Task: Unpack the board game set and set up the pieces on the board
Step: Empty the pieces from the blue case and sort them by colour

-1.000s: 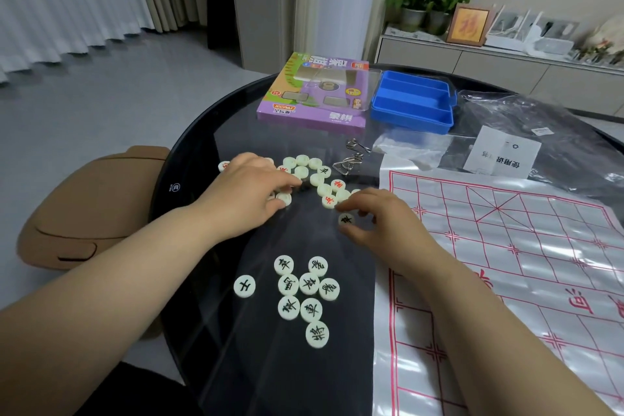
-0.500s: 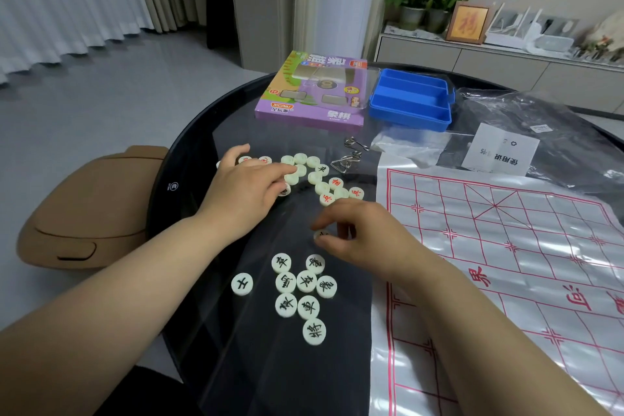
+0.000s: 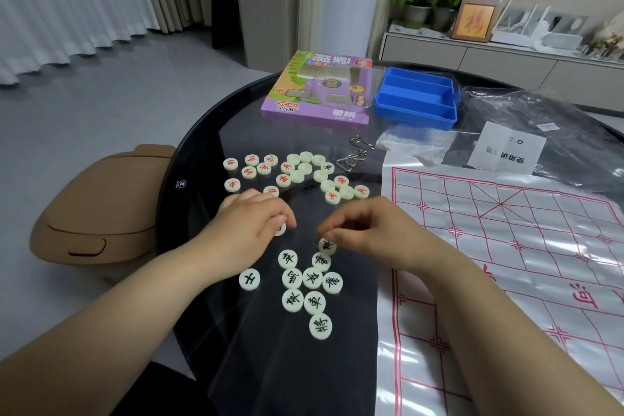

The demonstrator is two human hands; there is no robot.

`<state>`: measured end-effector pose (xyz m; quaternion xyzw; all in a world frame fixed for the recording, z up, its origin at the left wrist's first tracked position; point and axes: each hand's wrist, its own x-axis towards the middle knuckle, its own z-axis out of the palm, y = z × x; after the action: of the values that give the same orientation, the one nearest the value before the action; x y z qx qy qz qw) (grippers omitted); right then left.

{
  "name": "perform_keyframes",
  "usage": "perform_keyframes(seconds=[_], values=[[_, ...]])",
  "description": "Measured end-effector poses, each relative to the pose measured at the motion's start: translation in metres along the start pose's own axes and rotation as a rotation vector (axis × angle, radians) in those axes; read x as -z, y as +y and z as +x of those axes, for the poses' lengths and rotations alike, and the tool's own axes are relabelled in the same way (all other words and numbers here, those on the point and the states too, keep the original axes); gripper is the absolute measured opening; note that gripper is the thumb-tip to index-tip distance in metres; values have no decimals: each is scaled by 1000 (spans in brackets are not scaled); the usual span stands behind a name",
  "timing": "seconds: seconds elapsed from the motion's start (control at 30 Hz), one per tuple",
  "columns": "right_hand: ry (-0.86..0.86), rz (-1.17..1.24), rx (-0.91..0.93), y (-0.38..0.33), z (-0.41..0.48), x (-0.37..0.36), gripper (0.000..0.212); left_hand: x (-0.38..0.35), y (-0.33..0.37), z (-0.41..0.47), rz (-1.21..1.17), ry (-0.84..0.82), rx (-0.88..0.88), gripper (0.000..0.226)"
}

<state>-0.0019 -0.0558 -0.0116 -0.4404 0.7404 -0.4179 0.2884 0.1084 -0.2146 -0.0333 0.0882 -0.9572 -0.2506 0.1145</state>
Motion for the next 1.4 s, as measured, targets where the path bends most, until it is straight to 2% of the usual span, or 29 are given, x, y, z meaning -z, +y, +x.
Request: perform_keyframes(seconds=[0.13, 0.27, 0.33, 0.4, 0.47, 0.57, 0.63, 0.73, 0.8, 0.87, 0.93, 1.03, 1.1, 1.27, 1.4], values=[[36, 19, 12, 0, 1, -2, 27, -2, 0, -4, -5, -7, -2, 19], [305, -18, -26, 7, 5, -2, 25, 0, -1, -4, -32, 3, 10, 21], [456, -130, -64, 7, 9, 4, 14, -1, -3, -5, -50, 32, -3, 17], [514, -299, -98, 5, 13, 12, 18, 0, -3, -5, -87, 37, -1, 16], [499, -427, -132, 5, 19, 19, 27, 1, -6, -4, -113, 28, 13, 26], [434, -476, -193, 11, 25, 22, 37, 3, -5, -5, -191, 17, 73, 30], [395, -512, -221, 16, 27, 20, 40, 6, -6, -6, -240, 37, 86, 26], [424, -522, -193, 21, 26, 18, 34, 6, -10, -8, -249, 40, 57, 24], [430, -525, -163, 22, 25, 17, 28, 8, -12, -8, -179, 54, 31, 8], [421, -525, -127, 23, 23, 16, 24, 13, -15, -2, -53, 204, -19, 39], [390, -531, -92, 22, 21, 14, 22, 21, -7, 11, 47, 284, -84, 50], [345, -536, -59, 21, 19, 11, 22, 16, 16, 34, 223, 62, -161, 40], [339, -531, -39, 21, 18, 9, 24, 3, 25, 50, 300, -20, -149, 36], [355, -537, -5, 22, 19, 7, 27, -13, 28, 69, 304, 2, -87, 29], [346, -563, 13, 20, 19, 5, 28, -16, 26, 66, 306, 62, -110, 25]])
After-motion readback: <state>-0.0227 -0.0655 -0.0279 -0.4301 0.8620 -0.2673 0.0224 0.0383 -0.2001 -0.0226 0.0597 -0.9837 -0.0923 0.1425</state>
